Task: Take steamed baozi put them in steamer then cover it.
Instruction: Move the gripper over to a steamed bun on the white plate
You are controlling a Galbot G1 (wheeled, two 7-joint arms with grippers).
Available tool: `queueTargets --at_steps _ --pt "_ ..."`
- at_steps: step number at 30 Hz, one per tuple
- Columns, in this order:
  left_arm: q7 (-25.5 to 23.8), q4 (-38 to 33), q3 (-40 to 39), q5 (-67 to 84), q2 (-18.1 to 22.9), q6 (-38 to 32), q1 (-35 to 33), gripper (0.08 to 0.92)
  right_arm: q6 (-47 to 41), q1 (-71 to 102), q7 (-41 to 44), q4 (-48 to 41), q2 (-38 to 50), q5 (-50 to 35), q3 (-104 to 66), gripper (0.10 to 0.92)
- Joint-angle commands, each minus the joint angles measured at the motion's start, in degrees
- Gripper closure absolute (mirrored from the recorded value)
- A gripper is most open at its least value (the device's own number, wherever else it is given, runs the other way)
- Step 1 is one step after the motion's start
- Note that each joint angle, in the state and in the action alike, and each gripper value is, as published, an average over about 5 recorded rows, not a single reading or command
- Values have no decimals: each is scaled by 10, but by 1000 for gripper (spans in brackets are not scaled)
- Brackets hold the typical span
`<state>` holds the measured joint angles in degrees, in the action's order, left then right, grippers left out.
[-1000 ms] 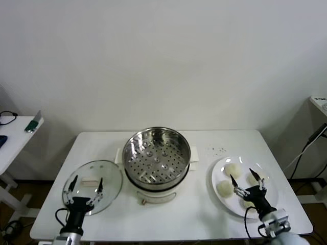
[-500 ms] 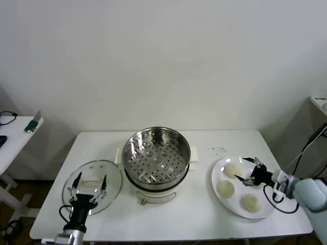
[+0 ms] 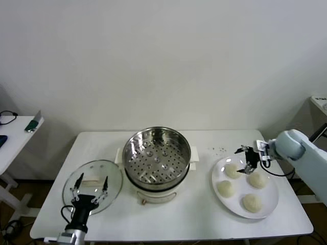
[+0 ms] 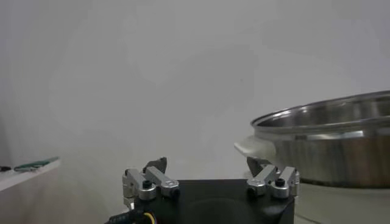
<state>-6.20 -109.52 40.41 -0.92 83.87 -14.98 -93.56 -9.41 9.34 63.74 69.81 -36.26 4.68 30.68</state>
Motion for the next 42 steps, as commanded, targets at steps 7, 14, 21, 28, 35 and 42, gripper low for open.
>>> queueTargets --at_steps 7,14,21,28,35,42 --pt "1 11 7 -1 -4 0 4 177 -10 -161 42 -120 -60 -10 222 203" --pt "0 19 13 0 -9 -2 6 177 -11 -131 28 -143 -94 0 202 203" --pt "1 24 17 0 -9 -3 7 177 -9 -114 23 -155 -121 8 194 203" --pt "1 29 18 0 -9 -5 8 177 -6 -107 22 -161 -131 16 193 206" --pt "1 30 18 0 -9 -5 8 177 3 -101 21 -167 -132 30 186 284" --pt "1 30 18 -1 -8 -6 7 177 9 -99 22 -163 -128 32 175 319"
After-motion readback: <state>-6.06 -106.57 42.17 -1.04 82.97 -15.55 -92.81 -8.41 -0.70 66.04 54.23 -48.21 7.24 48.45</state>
